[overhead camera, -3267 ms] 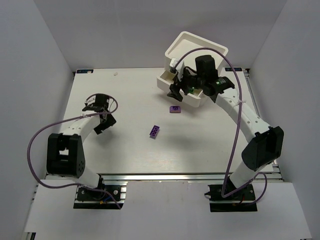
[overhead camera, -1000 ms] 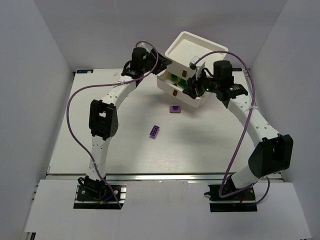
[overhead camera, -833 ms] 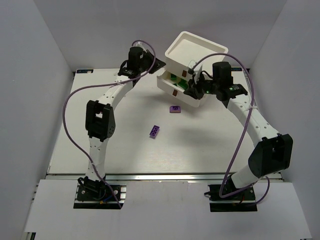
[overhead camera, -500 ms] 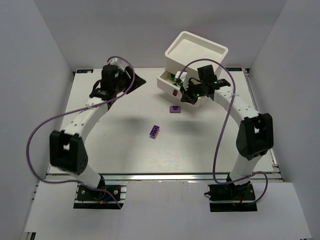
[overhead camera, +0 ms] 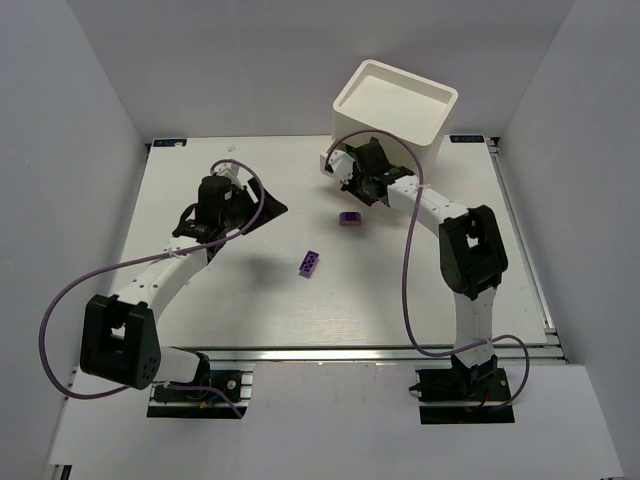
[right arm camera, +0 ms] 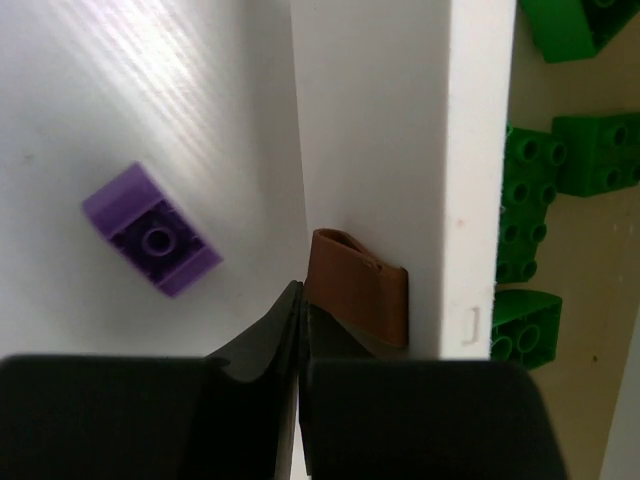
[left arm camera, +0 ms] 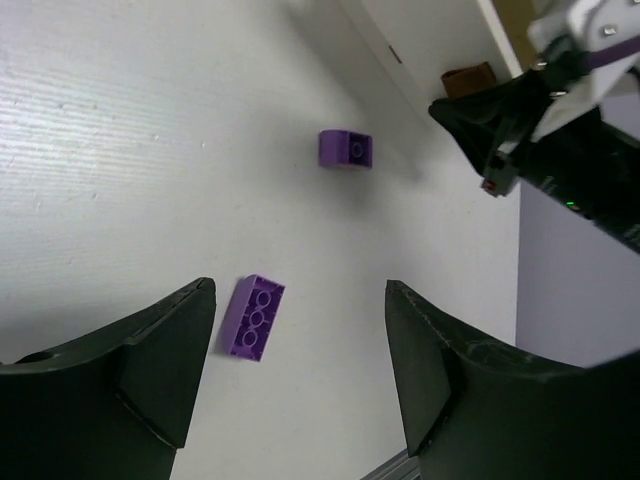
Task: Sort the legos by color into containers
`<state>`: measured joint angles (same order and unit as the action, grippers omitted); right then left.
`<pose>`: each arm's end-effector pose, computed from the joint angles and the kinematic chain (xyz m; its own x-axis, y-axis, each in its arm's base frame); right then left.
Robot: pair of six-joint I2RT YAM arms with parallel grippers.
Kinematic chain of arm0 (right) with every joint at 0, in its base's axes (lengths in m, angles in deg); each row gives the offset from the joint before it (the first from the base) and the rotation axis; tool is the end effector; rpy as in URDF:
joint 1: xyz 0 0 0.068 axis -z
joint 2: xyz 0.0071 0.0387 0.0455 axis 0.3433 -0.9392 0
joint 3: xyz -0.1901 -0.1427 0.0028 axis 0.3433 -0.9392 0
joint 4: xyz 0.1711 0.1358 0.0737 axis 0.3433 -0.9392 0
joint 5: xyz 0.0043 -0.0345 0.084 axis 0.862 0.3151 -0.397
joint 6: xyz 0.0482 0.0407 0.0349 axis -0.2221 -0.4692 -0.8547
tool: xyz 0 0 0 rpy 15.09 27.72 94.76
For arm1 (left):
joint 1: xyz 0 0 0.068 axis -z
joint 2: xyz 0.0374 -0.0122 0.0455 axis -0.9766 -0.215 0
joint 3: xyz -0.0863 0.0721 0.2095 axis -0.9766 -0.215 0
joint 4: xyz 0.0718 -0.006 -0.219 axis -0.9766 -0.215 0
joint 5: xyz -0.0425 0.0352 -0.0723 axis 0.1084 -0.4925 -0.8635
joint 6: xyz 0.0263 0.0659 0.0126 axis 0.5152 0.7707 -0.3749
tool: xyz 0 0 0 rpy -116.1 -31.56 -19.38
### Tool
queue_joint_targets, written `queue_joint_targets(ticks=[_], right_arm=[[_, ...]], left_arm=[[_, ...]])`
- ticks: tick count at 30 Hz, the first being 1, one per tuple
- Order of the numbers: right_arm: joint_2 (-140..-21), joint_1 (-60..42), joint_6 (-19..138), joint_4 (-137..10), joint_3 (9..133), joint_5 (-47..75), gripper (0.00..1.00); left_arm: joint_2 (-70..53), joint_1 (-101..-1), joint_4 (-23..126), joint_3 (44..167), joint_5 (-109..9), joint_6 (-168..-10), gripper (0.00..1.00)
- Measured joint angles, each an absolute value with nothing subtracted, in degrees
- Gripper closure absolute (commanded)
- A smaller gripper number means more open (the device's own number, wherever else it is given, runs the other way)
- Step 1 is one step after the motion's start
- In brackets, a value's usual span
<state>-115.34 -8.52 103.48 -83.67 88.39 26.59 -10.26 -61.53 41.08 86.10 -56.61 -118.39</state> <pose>0.3836 0.2030 0.1970 -0.2346 -0.8108 -0.5363 -0.7020 0.5229 -0.4835 0.2822 -0.0969 0.2312 -0.7023 -0.4640 -0.5398 0.0093 0.7523 -0.6588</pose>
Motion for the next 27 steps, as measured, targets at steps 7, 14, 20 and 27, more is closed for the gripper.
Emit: queue_joint_targets(ticks=[7,14,20,27], right_arm=[[-118.3,-8.0,104.1,-79.0,89.9,34.3,1.0],[-119.0,-6.6,104.0,-79.4,94.4,30.9,1.0],[-124.1,-6.2,104.4,-79.1,99.4,36.5,1.0],[-124.5,-5.4,104.6,-80.3,99.9,34.1,1.0]], left_arm=[[-14.3,-61.6,48.7,87.2,-60.0,-120.9,0.22],[-21.6,-61.6,53.5,90.4,-63.1,-123.0,0.21],[-24.7,-61.3,57.5,92.5,-65.0,-124.9,0.21],[-35.2,-60.0,66.5,97.7,-67.6,-131.5,0.31]])
